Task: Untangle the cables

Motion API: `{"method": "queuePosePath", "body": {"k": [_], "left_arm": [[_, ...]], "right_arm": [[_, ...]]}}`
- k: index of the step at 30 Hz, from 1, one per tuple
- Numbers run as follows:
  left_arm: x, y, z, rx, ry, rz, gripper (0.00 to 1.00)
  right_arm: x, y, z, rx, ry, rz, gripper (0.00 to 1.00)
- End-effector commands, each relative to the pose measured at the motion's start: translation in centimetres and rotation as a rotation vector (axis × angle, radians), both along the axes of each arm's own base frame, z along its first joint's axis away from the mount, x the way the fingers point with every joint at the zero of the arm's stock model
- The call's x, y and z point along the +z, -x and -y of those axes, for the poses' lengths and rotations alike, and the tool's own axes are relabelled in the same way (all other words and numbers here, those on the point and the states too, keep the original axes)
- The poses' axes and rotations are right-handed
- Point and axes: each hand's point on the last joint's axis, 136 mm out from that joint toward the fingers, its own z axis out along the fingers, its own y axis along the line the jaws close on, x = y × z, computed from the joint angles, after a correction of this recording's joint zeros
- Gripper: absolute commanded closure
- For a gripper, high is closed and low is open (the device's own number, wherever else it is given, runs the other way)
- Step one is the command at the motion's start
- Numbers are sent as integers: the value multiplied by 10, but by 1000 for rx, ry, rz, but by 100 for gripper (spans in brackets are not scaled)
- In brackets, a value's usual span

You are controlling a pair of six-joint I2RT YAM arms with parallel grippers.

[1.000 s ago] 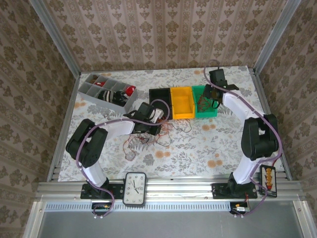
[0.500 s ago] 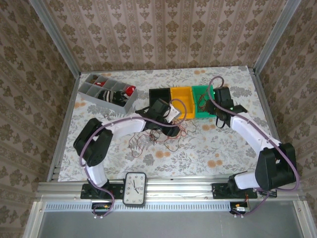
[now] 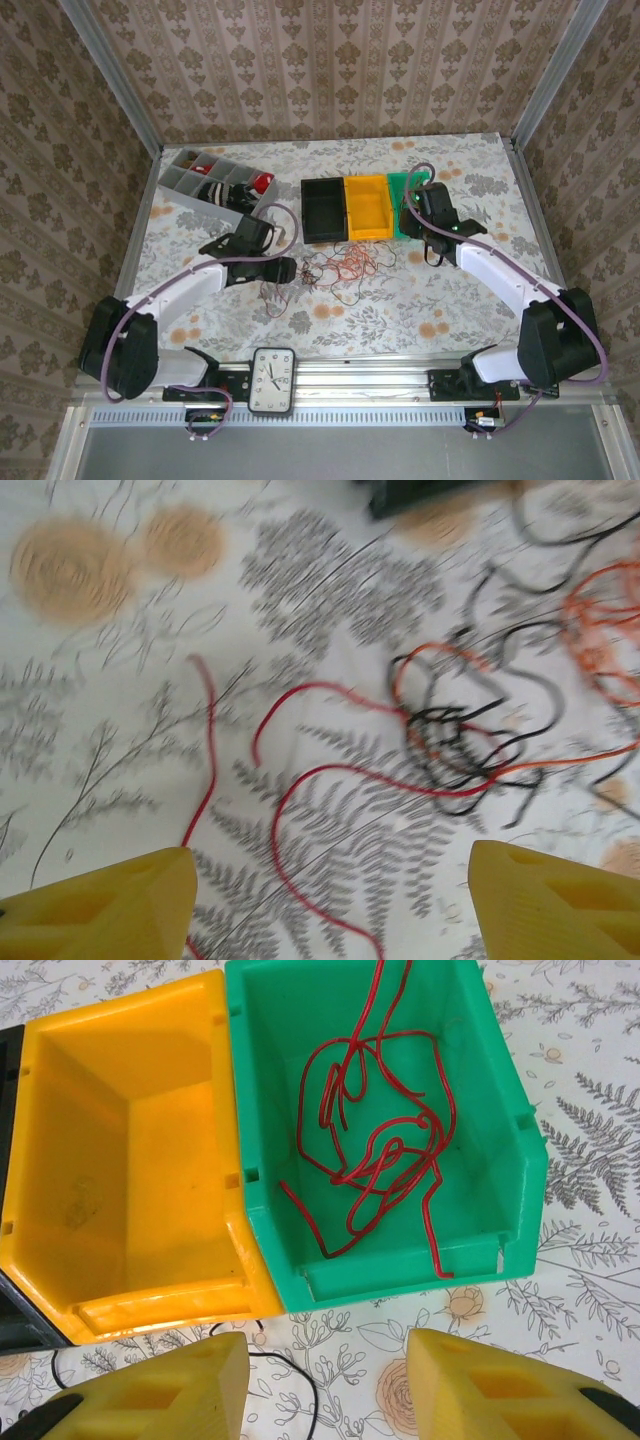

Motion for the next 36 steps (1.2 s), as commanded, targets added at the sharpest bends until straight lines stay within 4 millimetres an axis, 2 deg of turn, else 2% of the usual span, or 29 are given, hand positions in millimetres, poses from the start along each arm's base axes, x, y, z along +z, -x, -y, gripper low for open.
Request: {"method": "queuePosePath", "body": {"k": [1,3,9,14,20,25,32,36], "left_arm": [[-12,3,-4,-6,-33,-71,25],[-18,-1,-1,-36,-42,-87,23],[-36,-21,-9,-23,-86,-104,21],[-43,-30,-1,-68,-65,-105,21],[-51,-22,23,-169,27,-174,23],[-58,-16,33,-210,41,-229,28],[-49,6,58,-334,80,-276,30],[-48,11,60,-356,64,-289,31]], "right_arm": [[4,-5,-8,13,-29,16,54],[4,-5,-9,15,-29,15,54],[3,-2,-8,28,-8,5,54],[1,1,-6,29,0,-9,54],[1,0,-7,28,-4,-13,54],[2,1,-5,22,0,-10,54],[-1,3,-5,19,0,-22,54],[-4,4,-5,19,-2,-29,54]]}}
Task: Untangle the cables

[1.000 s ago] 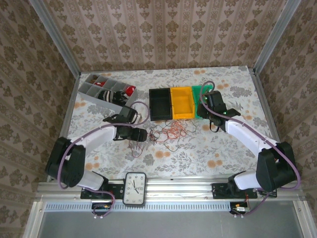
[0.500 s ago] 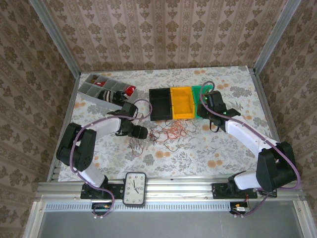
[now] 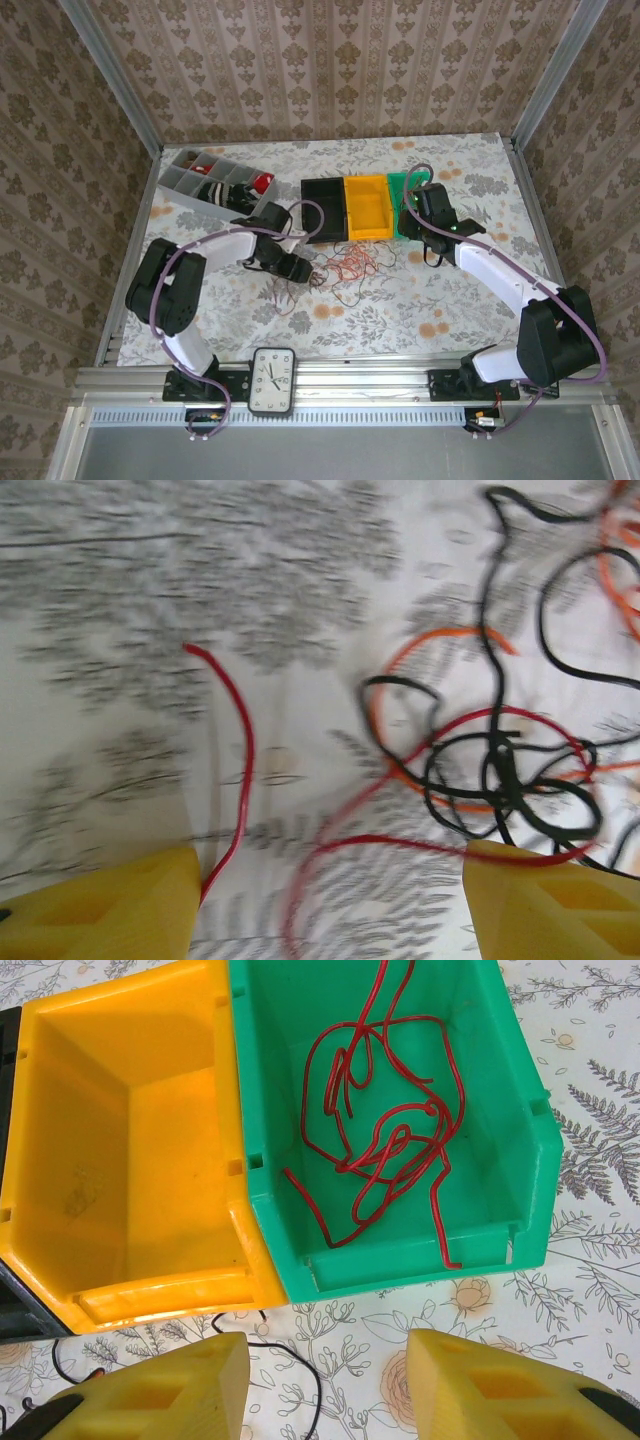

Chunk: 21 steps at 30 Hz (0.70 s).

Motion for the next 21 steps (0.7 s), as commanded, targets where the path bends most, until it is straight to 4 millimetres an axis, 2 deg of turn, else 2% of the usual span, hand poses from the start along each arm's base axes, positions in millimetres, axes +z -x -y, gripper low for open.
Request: {"method": "queuePosePath", "body": {"k": [1,4,6,11,13,15,17,21], "left_arm": [[1,19,15,-80,51,-78,32],[-5,15,12,-71,7,-71,36],[-9,10,8,-61,-44,-54,46],[-15,-1,2,-68,-156,14,86],[-12,-4,1,-79,-180,45,99],[-6,-6,0,-82,-186,73,100],[7,-8,2,-87,-163,102,100],[47,-6,14,-111,-31,158,100]], "right_arm": [[0,2,-3,8,0,-13,54],[0,1,-3,6,-2,-13,54],[0,1,-2,4,-2,-13,54],[1,3,-2,10,-3,-9,54],[3,3,-7,38,-14,-2,54],[4,5,-19,97,-23,14,55],[4,10,-39,185,-37,19,54],[-3,24,-82,346,-62,6,54]]}}
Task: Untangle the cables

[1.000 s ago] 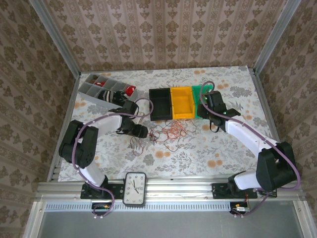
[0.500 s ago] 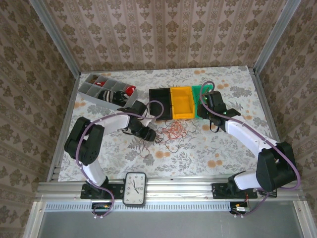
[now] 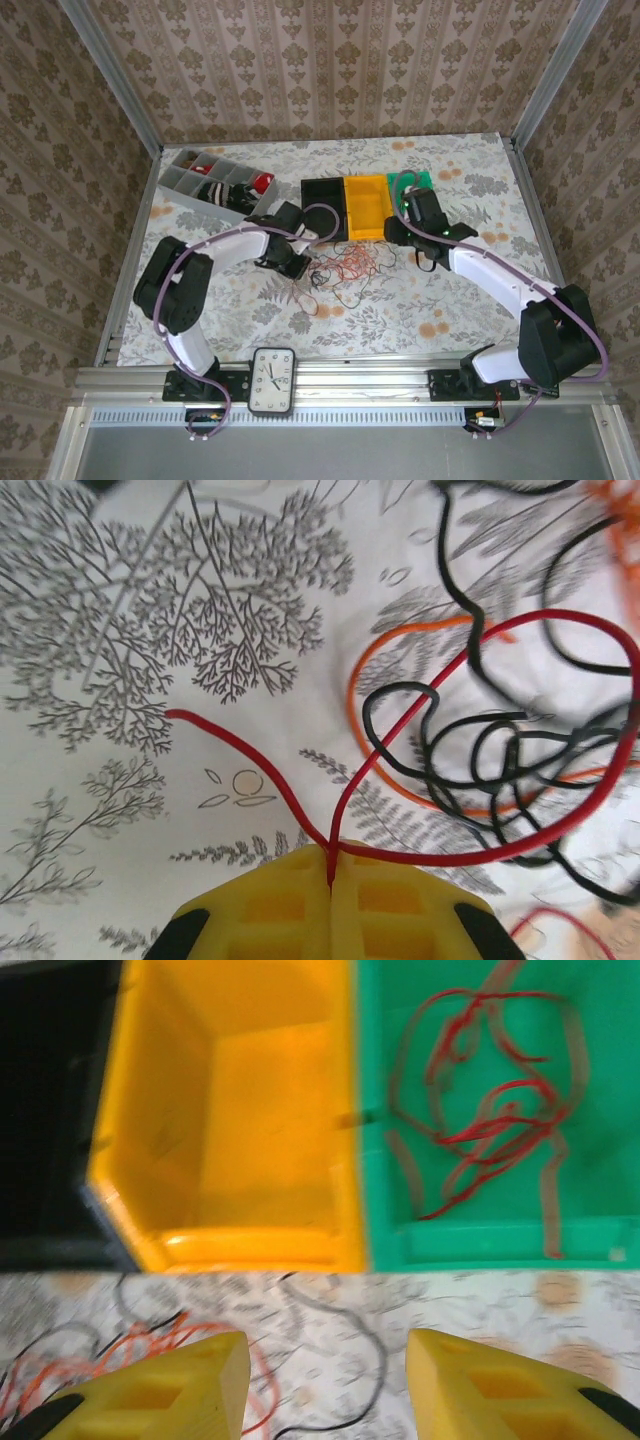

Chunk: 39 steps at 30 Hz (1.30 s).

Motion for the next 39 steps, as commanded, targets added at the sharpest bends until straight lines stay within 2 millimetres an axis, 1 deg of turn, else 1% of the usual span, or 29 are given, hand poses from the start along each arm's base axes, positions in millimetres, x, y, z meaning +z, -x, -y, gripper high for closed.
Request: {"method": "queuePosePath", "body": {"k": [1,3,4,7,10,11,14,16,19,20,23,25,26,29,32,34,37,39], "left_arm": [[52,-1,10,-52,138,74,100],[74,5,12,-86,199,77,100],[85,7,12,-97,217,78,100],[112,16,14,-137,287,56,100],[133,28,22,-185,352,16,100],[137,31,23,-195,362,4,100],[148,29,25,-201,373,26,100],[157,22,26,-191,380,68,100],[175,16,32,-184,436,94,100],[180,17,35,-192,461,86,100],[184,17,40,-204,476,72,100],[180,17,41,-207,470,61,100],[178,17,42,-208,467,60,100],[174,21,45,-217,466,52,100],[173,25,47,-228,463,50,100],[172,27,47,-231,460,48,100],[171,27,49,-231,458,45,100],[170,28,50,-236,454,45,100]], "right_arm": [[-2,13,-39,171,-25,9,54],[-2,18,-51,210,-25,13,54],[-12,19,-56,225,-25,-13,54],[-17,21,-69,260,-54,-26,54],[-23,22,-79,298,-57,-42,54],[-26,22,-82,313,-58,-48,54],[-33,24,-83,318,-48,-65,54],[-33,22,-77,289,-37,-54,54],[-21,19,-70,263,-81,-6,53],[-17,19,-70,270,-94,3,53],[-5,26,-82,360,-138,22,53],[1,34,-94,437,-183,33,52],[12,40,-99,481,-211,59,52],[22,50,-106,539,-238,89,52],[29,52,-111,568,-263,107,51],[31,56,-118,610,-287,95,52],[33,69,-133,711,-336,51,53],[34,77,-138,755,-346,44,53]]}}
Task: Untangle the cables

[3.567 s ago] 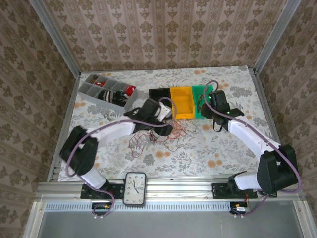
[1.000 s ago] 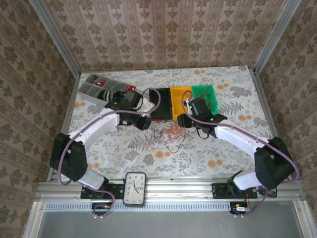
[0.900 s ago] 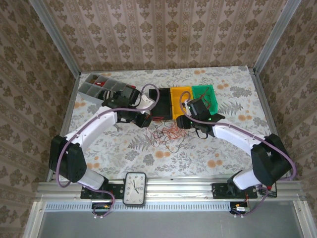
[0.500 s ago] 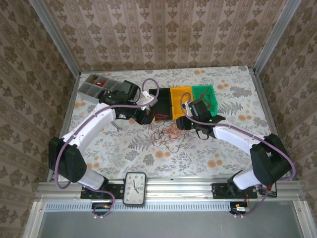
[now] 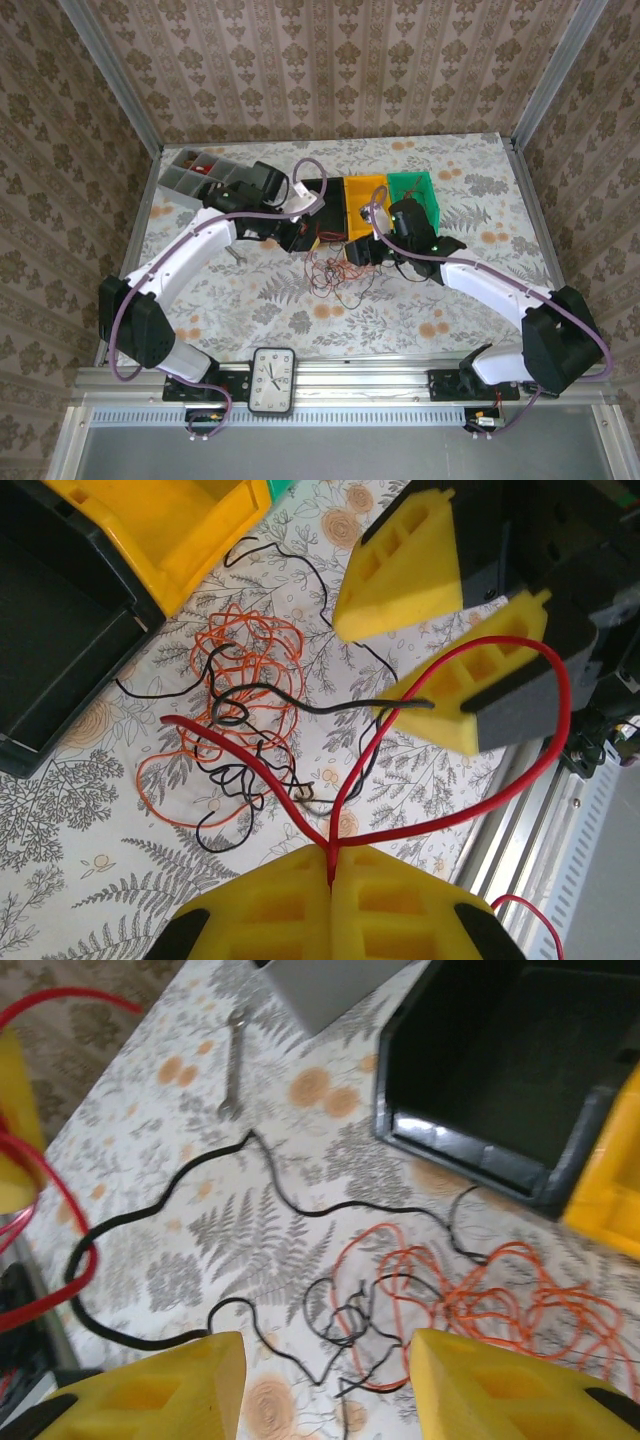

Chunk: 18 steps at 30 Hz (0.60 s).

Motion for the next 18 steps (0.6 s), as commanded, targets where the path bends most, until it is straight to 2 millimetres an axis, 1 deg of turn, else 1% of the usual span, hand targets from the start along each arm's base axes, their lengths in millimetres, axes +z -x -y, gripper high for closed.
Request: {"method": "queuePosePath", "body": {"k": [1,5,9,12,16,18], "left_arm": [[-5,6,2,-19,-4,-23,100],[-7,5,3,-24,-10,-25,100],[-11,4,5,-33,-19,-32,100],[-13,7,8,-47,-22,-42,100],[-15,10,12,-60,-24,-44,100],[-16,10,12,-59,-23,-46,100]], "right_arm": [[12,20,-19,148,-49,1,53],[13,28,-18,163,-43,5,54],[18,32,-18,170,-50,12,54],[23,26,-19,151,-61,33,56],[28,11,-23,121,-67,60,60],[27,4,-26,108,-69,60,63]]}}
